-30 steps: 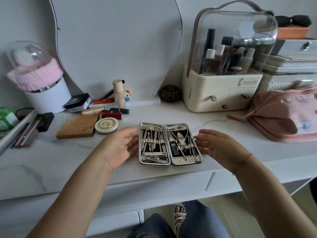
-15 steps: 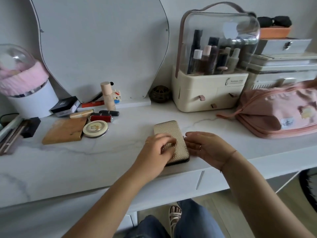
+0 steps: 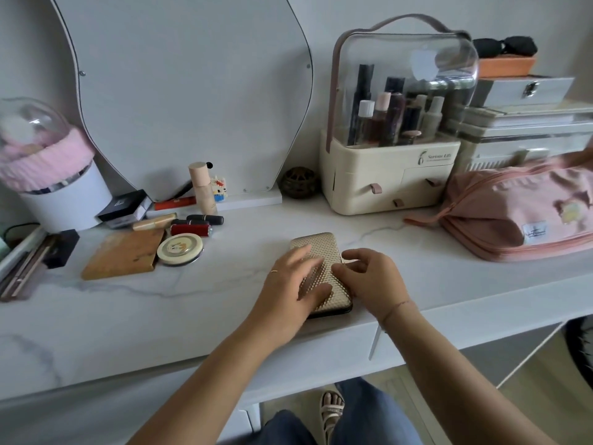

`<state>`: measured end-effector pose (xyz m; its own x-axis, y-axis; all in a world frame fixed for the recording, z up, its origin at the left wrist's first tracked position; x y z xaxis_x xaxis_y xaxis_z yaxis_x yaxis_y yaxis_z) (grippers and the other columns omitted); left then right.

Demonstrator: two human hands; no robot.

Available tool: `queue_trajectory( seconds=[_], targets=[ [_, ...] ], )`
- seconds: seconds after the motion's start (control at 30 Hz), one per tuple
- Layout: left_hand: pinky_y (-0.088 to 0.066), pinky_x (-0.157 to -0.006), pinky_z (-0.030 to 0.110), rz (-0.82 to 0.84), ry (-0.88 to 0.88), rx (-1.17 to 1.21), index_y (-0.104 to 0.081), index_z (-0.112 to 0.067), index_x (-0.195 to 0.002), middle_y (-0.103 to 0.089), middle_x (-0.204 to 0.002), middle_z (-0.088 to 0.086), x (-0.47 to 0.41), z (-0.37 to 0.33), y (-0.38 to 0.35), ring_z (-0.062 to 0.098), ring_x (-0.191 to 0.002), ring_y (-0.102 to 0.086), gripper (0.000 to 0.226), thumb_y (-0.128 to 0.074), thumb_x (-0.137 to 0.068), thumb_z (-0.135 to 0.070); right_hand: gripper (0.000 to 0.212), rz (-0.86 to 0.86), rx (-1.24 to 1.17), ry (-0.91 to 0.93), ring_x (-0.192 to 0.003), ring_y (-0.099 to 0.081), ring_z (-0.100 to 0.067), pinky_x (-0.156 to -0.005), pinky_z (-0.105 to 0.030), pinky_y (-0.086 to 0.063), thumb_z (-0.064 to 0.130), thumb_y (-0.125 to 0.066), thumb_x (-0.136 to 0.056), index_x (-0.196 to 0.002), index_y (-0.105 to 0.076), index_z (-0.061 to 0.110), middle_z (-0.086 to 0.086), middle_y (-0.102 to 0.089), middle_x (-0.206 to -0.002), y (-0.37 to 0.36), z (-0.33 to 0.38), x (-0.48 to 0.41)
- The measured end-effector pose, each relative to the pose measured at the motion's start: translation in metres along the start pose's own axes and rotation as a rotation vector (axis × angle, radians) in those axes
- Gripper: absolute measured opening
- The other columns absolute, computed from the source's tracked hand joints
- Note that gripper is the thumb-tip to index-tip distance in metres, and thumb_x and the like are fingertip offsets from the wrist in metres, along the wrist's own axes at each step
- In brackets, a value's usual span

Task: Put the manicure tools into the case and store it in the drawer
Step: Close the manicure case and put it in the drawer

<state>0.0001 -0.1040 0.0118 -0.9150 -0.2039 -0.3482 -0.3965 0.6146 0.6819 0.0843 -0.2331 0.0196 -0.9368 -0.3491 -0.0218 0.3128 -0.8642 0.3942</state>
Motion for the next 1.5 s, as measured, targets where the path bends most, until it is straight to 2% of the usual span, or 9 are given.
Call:
queue_trajectory(
  seconds=[0.07, 0.2, 0.33, 0.6, 0.9, 1.03, 1.2, 1.33, 1.5],
  targets=[
    [-0.013, -0.116, 0.024, 0.075, -0.023, -0.094, -0.043, -0.022, -0.139, -0.029, -0.152, -0.007, 0.0, 0.003, -0.003, 0.008, -0.143, -0.016, 0.052, -0.049, -0.091, -0.043, 0.027, -0.104, 0.201, 0.091, -0.085, -0.061, -0.01, -0.082, -0.023, -0.046, 0.025, -0.066, -0.082, -0.106, -0.065, 0.012, 0.0, -0.066, -0.095, -0.001, -0.001, 0.007],
    [-0.006, -0.116, 0.023, 0.132, -0.021, -0.156, -0.031, -0.027, -0.144, -0.017, -0.156, -0.013, 0.003, 0.006, -0.009, 0.001, -0.143, -0.002, 0.055, -0.037, -0.093, -0.048, 0.021, -0.183, 0.359, 0.104, -0.094, -0.057, -0.01, -0.098, -0.037, -0.038, 0.036, -0.062, -0.083, -0.1, -0.067, 0.025, 0.007, -0.06, -0.104, 0.002, -0.003, 0.015],
    [-0.004, -0.113, 0.019, 0.141, -0.025, -0.151, -0.028, -0.03, -0.145, -0.013, -0.156, -0.015, 0.004, 0.008, -0.01, -0.002, -0.142, 0.002, 0.055, -0.033, -0.094, -0.05, 0.007, -0.14, 0.345, 0.062, -0.092, -0.055, -0.01, -0.097, -0.036, -0.034, 0.04, -0.06, -0.083, -0.079, -0.065, 0.036, 0.01, -0.057, -0.093, 0.007, -0.005, 0.018],
    [-0.006, -0.115, 0.021, 0.162, -0.017, -0.158, -0.028, -0.028, -0.145, -0.013, -0.156, -0.014, 0.003, 0.009, -0.012, -0.002, -0.142, 0.003, 0.054, -0.033, -0.095, -0.048, 0.022, -0.118, 0.297, 0.12, -0.081, -0.056, -0.009, -0.091, -0.043, -0.044, 0.033, -0.057, -0.086, -0.067, -0.055, 0.043, 0.01, -0.06, -0.083, 0.006, -0.004, 0.019],
    [-0.008, -0.116, 0.023, 0.183, -0.006, -0.183, -0.027, -0.026, -0.146, -0.013, -0.157, -0.013, 0.003, 0.007, -0.013, 0.001, -0.143, 0.003, 0.055, -0.034, -0.095, -0.046, 0.019, -0.117, 0.303, 0.129, -0.08, -0.055, -0.014, -0.088, -0.044, -0.044, 0.025, -0.053, -0.089, -0.079, -0.069, 0.023, 0.005, -0.059, -0.086, 0.006, -0.011, 0.012],
    [-0.01, -0.117, 0.025, 0.181, -0.006, -0.173, -0.027, -0.027, -0.145, -0.013, -0.156, -0.013, 0.003, 0.009, -0.013, 0.0, -0.143, 0.003, 0.056, -0.032, -0.094, -0.049, 0.016, -0.075, 0.284, 0.128, -0.083, -0.056, -0.012, -0.092, -0.043, -0.043, 0.026, -0.053, -0.088, -0.079, -0.065, 0.031, 0.007, -0.059, -0.088, 0.007, -0.01, 0.012],
    [-0.011, -0.118, 0.03, 0.181, -0.003, -0.158, -0.028, -0.028, -0.145, -0.014, -0.156, -0.012, 0.004, 0.009, -0.013, 0.0, -0.143, 0.002, 0.063, -0.025, -0.089, -0.056, 0.017, -0.014, 0.298, 0.128, -0.088, -0.054, -0.009, -0.097, -0.042, -0.041, 0.03, -0.054, -0.088, -0.095, -0.069, 0.028, 0.01, -0.055, -0.089, 0.01, -0.012, 0.016],
    [-0.007, -0.116, 0.024, 0.184, -0.004, -0.174, -0.03, -0.026, -0.144, -0.016, -0.156, -0.01, 0.003, 0.008, -0.012, 0.003, -0.144, 0.0, 0.055, -0.033, -0.094, -0.049, 0.036, -0.015, 0.291, 0.065, -0.087, -0.054, -0.01, -0.101, -0.043, -0.039, 0.036, -0.063, -0.082, -0.115, -0.062, 0.023, 0.006, -0.057, -0.094, 0.008, -0.014, 0.012],
    [-0.007, -0.114, 0.023, 0.176, -0.016, -0.205, -0.032, -0.025, -0.144, -0.019, -0.156, -0.008, 0.003, 0.008, -0.013, 0.005, -0.144, -0.002, 0.053, -0.034, -0.095, -0.046, 0.032, 0.068, 0.237, 0.036, -0.087, -0.061, -0.018, -0.097, -0.049, -0.042, 0.032, -0.07, -0.077, -0.108, -0.064, 0.025, 0.008, -0.063, -0.083, 0.01, -0.012, 0.003]
  ],
)
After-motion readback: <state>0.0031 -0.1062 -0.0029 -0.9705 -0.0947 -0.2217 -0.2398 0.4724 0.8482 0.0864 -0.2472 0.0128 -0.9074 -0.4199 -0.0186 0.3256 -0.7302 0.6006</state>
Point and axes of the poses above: each hand's wrist, its own x-axis away from the middle knuckle, its own y-axis out of the back of the hand, z = x × y, the point moved 2 cm from there along -x, towards the middle knuckle
